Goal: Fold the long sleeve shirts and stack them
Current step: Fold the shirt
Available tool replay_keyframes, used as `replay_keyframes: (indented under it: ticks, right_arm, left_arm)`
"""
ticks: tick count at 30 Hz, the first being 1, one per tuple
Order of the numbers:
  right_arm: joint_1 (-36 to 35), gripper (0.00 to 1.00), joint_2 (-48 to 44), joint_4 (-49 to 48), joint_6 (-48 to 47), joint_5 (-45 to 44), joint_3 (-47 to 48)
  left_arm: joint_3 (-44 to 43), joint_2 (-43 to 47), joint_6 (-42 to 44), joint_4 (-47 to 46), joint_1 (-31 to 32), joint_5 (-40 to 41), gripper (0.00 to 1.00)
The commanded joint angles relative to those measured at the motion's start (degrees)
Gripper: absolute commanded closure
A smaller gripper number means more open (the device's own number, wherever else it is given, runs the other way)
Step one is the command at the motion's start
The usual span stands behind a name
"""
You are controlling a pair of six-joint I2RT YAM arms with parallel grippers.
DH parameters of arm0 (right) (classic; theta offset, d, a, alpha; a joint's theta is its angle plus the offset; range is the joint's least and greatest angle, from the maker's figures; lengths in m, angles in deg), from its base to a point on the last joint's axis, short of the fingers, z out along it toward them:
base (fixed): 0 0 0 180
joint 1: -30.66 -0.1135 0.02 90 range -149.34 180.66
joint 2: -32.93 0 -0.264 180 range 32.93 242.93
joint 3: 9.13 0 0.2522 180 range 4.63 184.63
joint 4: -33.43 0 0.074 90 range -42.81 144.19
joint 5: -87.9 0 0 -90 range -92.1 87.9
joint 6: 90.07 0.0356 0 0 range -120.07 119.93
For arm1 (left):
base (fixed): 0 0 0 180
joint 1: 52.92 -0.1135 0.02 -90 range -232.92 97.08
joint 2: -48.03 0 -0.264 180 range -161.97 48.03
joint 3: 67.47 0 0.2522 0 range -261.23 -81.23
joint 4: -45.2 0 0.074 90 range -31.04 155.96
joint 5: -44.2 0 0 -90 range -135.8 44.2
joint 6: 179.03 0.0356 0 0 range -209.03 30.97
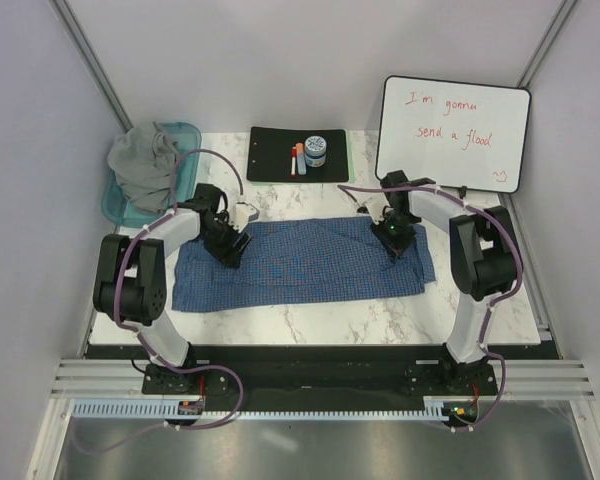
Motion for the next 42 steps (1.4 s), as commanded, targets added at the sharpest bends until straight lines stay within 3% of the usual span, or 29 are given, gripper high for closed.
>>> replay_keyframes:
  ticks: [1,6,12,17,21,24,31,36,37,42]
  right_arm:
    - [-3.5,0.76,4.0,-4.8,1.3,-4.2,4.2]
    - [-3.3,0.76,7.3,-5.5,0.1,-9.9,4.5]
    - [0.7,0.75,5.4,-6.9,-3.2,-14.4,-2.1]
    - [7.0,0.75,2.8,-7.2,-6.6,-16.9,-6.5]
    - [12.0,0.75,2.7,-9.1,-11.3,-21.3,-8.5]
    - [16.2,0.75,4.5,-10.2,-13.1,-23.4,-7.3]
    - [20.3,0.73,6.4,-10.0,-12.1,-24.8,-3.0]
    - [20.3,0.6,2.1,-4.8,-11.4,-22.4,-3.4]
    - [20.3,0.5,1.0,-3.5,-10.7,-19.9,-2.8]
    - [18.8,0.44,-5.6,5.4,-8.1,-11.0,0.3]
  left_arm:
    - [4.8,0.3,5.0,3.8,-3.4,4.8,0.3]
    - [5.5,1.1,4.0,5.8,-3.2,-0.2,0.32]
    - [5.4,0.4,3.2,7.3,7.7,0.2,0.32]
    - [4.1,-0.6,1.6,7.6,20.8,1.4,0.33]
    - [-2.0,-4.4,-2.3,9.0,28.6,-0.2,0.33]
    - [-6.6,-6.4,-6.2,9.6,31.1,-2.8,0.33]
    - [-9.9,-5.0,-16.4,11.3,29.5,-4.1,0.32]
    - [-6.8,-2.2,-20.2,16.8,22.9,-4.3,0.31]
    - [-5.5,-1.6,-21.4,17.3,21.1,-7.5,0.31]
    - [0.8,8.5,-26.0,12.5,8.6,-21.4,0.28]
